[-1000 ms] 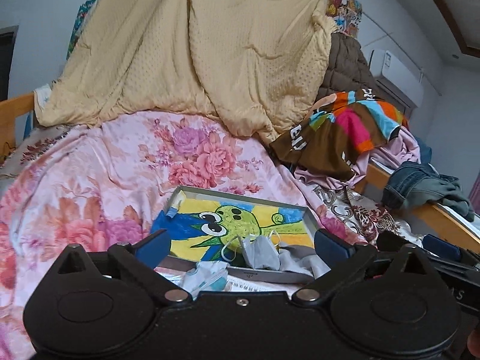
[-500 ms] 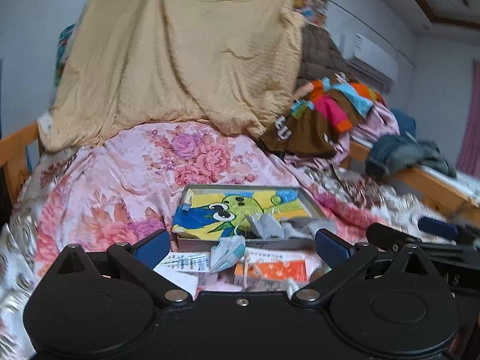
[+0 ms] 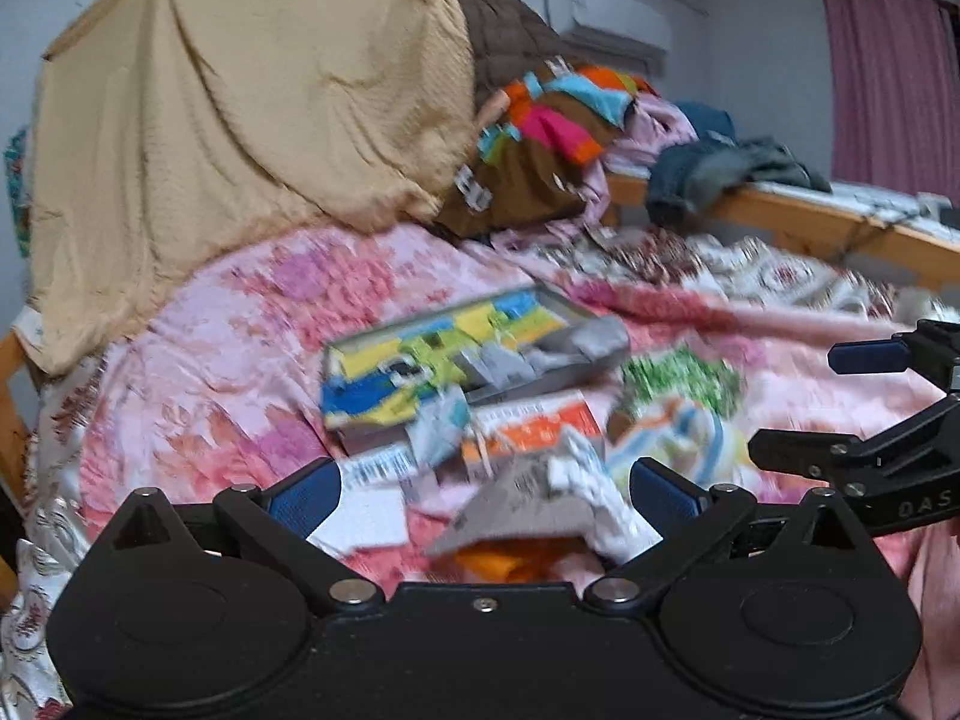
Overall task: Organize soft objects
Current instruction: 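Grasp the black patterned cloth with the right tool while the left tool grasps the grey knit glove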
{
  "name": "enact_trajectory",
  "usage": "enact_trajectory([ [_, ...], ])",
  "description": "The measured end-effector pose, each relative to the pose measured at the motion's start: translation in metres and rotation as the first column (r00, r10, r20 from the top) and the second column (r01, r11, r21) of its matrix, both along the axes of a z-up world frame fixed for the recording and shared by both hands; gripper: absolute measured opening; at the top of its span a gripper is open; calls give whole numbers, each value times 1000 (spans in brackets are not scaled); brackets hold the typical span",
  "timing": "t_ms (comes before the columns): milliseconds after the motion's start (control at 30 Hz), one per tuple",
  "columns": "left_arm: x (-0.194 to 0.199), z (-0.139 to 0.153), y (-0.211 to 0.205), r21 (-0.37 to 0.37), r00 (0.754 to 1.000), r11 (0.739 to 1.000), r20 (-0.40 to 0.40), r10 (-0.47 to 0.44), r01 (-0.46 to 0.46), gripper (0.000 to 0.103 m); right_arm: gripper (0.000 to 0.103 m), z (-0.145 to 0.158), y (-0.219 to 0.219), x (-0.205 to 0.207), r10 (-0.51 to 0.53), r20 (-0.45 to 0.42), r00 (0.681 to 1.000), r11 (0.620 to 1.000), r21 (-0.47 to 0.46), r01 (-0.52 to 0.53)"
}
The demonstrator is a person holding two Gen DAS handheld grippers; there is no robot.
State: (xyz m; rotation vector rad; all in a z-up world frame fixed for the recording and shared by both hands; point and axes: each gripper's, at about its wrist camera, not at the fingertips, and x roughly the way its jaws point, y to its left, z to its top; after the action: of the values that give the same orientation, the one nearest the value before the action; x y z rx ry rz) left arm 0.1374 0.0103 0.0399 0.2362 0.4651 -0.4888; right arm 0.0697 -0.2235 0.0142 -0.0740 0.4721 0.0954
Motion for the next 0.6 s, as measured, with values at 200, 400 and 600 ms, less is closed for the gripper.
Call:
enact_trajectory([
  [200, 12, -21, -4, 33, 994, 996, -67, -86, 89, 102, 103, -23, 0, 4, 26, -95, 995, 1000, 20, -25],
  [400, 18, -44, -7, 88, 985, 985, -100, -138, 147, 102, 103, -43, 7, 13, 74, -175, 982, 997, 8, -74],
  [600, 35, -57, -8, 78, 981, 985, -126, -145, 155, 102, 101, -56, 7, 27, 112, -248, 962, 993, 66, -99],
])
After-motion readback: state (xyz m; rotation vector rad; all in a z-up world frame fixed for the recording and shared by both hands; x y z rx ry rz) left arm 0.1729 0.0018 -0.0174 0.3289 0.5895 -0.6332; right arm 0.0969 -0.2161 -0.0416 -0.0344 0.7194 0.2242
